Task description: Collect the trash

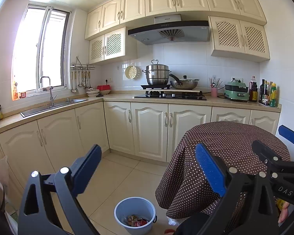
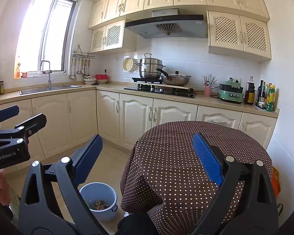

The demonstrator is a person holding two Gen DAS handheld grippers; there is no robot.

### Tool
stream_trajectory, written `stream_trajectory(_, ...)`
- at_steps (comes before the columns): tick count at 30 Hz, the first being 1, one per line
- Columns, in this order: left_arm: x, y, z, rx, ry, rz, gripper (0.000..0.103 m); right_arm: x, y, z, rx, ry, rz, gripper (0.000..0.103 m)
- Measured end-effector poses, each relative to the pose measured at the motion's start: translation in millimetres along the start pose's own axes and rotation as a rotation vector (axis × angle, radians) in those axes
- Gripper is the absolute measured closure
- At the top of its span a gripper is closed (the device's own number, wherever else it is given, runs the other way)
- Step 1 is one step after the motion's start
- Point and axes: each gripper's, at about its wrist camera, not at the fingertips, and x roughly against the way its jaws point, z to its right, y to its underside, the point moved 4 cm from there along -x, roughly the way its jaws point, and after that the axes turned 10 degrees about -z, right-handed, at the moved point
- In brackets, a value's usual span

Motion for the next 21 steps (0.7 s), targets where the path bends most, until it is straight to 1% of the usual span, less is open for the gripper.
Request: stream_trajectory(21, -0.5, 0.2, -1.2, 0.0, 0.003, -0.004, 0.008, 0.3, 1.1, -0.8, -0.001, 0.001, 0.0, 0.011)
